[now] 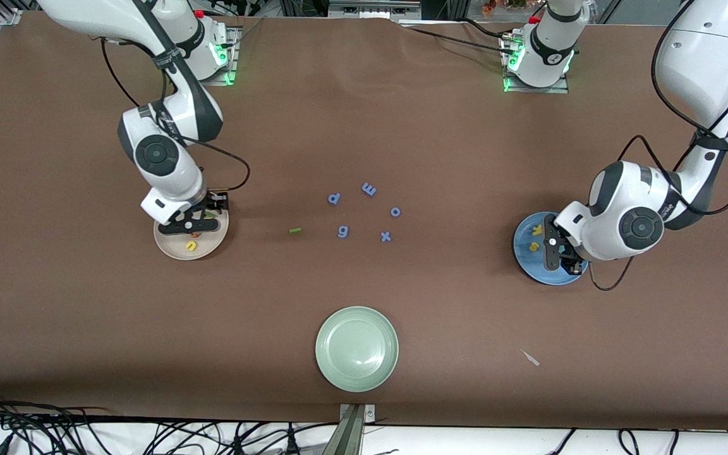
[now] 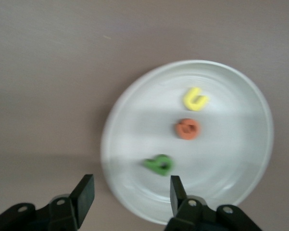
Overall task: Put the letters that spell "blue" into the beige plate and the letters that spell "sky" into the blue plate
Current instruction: 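Drop y in the blue plate and b in the white plate, then grasp the green bar l with the right gripper while the left gripper withdraws, then place the green l in the white plate with the right gripper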
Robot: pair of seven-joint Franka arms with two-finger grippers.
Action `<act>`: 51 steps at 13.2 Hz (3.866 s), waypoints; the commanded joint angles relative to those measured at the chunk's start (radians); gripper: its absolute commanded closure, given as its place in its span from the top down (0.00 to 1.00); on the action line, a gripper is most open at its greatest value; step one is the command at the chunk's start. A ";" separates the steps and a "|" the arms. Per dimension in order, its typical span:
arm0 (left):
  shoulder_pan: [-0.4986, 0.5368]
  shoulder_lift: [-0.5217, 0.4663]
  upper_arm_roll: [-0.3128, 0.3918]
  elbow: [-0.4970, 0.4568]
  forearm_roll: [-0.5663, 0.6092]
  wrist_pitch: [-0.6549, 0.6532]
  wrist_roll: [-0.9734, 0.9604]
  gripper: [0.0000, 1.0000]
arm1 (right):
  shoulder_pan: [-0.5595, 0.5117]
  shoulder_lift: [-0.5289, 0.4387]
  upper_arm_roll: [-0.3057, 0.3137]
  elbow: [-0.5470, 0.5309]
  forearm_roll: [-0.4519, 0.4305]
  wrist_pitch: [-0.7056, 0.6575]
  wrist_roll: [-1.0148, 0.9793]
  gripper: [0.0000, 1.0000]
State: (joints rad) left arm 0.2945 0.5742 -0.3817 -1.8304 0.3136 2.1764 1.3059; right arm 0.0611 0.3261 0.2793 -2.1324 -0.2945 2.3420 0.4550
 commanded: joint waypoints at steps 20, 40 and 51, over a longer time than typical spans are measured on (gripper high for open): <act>-0.006 -0.144 -0.160 0.441 -0.291 -0.707 -0.979 1.00 | 0.100 0.360 0.135 0.256 -0.147 0.192 0.175 0.75; -0.270 -0.645 0.276 0.029 -0.314 -0.404 -1.441 1.00 | -0.024 -0.011 0.020 0.100 0.024 -0.123 -0.376 0.28; -0.299 -0.613 0.285 0.091 -0.347 -0.484 -1.444 1.00 | -0.044 -0.139 -0.118 0.038 0.122 -0.185 -0.552 1.00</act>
State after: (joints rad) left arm -0.0052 -0.0554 -0.1018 -1.7803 -0.0055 1.7380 -0.1342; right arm 0.0162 0.2305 0.1576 -2.1025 -0.2163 2.1950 -0.0987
